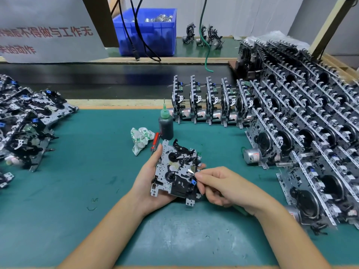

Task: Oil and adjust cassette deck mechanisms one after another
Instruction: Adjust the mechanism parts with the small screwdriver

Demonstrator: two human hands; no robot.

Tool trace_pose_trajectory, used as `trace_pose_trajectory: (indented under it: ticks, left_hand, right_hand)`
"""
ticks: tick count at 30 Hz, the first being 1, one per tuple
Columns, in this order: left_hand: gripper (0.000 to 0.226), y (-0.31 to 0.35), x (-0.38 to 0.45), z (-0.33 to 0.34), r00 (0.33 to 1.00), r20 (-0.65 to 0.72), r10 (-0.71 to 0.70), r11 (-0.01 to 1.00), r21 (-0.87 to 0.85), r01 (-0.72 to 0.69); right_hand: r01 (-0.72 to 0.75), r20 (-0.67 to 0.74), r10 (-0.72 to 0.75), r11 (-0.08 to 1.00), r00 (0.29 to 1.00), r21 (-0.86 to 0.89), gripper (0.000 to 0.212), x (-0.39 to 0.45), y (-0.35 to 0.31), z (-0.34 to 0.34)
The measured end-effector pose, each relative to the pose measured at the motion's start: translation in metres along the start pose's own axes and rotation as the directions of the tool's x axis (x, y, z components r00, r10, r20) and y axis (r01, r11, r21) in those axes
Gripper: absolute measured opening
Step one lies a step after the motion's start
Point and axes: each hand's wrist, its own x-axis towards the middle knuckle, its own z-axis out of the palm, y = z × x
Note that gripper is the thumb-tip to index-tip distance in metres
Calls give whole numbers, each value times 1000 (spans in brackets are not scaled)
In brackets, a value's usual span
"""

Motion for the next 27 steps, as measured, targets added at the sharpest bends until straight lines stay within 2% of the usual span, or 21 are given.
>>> trace_pose_trajectory:
  ticks: [8,13,19,27]
  left_hand:
    - [70,-1,0,2,1000,-24,-7,1000,4,8]
    - [70,-3,0,2,1000,-29,1,1000,18,-1]
    - [68,-4,1,2,998,-57,5,999,43,-3]
    - [69,-5,2,1,999,-38,10,998,62,-8]
  right_hand:
    - [-28,-22,28,1000,999,3,55,-2,-1,5]
    - [-45,16,45,999,999,-11,65,-1,-1,7]
    - [-64,25,67,991,997,-121,65,0,-2,3]
    - [-91,112,102,991,989,-99,67,2,0,-5]
